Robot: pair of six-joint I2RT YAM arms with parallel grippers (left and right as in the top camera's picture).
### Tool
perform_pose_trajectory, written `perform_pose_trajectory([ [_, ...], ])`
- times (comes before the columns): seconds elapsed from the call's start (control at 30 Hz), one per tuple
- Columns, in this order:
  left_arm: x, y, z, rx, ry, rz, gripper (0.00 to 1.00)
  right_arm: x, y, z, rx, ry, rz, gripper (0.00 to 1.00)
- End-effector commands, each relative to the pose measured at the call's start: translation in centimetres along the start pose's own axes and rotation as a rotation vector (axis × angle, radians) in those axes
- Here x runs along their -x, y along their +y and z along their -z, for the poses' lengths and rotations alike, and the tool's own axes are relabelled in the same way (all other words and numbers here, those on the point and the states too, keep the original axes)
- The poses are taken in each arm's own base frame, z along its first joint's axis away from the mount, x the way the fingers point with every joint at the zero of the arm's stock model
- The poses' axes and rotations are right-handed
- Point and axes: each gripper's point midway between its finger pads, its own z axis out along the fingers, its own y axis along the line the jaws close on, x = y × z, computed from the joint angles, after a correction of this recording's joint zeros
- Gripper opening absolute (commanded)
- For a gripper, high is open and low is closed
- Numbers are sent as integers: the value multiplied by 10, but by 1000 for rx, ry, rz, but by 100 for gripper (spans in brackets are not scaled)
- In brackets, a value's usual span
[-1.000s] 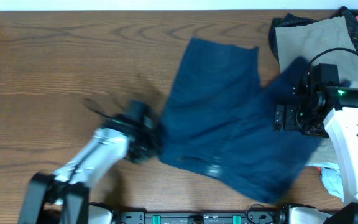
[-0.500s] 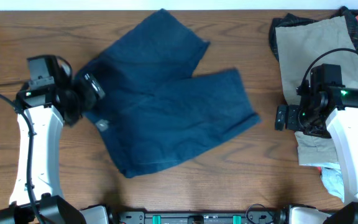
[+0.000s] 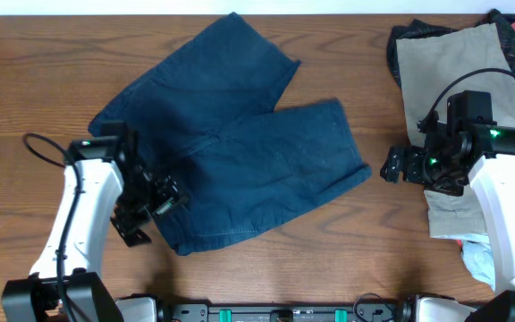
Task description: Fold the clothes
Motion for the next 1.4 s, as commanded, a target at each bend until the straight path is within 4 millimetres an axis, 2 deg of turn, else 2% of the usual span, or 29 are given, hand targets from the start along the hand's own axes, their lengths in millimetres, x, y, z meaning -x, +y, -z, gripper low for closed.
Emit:
perform_pose_trajectory([
  [0.0, -17, 8, -18, 50, 62, 231, 98, 6, 5, 6, 32, -27, -68, 97],
  [0.07, -25, 5, -29, 43, 94, 326, 98, 8, 5, 5, 34, -36, -103, 97],
  [0.2, -37, -17, -52, -57, 166, 379, 98, 11, 5, 5, 38, -49, -152, 97],
  [0.37, -36, -21, -81, -66, 131, 474, 98, 10, 10, 4, 40, -43, -151, 97],
  [0.47, -28, -9, -90, -13, 50, 542, 99, 9, 16, 3, 44, -41, -128, 98],
  [0.7, -3, 17, -88, 89, -139, 582, 91, 7, 17, 0, 5, -38, -102, 99],
  [0.8, 2, 21, -86, 106, -177, 581, 81, 5, 11, -3, -22, -32, -114, 99],
  [0.97, 7, 25, -85, 119, -212, 605, 53, -1, 7, -12, -35, -10, -164, 94],
  [1.13, 6, 26, -85, 122, -209, 605, 32, -11, 4, -22, -43, 21, -191, 91],
  [1.23, 3, 29, -85, 141, -200, 607, 25, -19, 8, -31, -27, 45, -201, 88],
  [1.37, -2, 35, -85, 171, -183, 568, 25, -35, 24, -48, 47, 95, -191, 75],
])
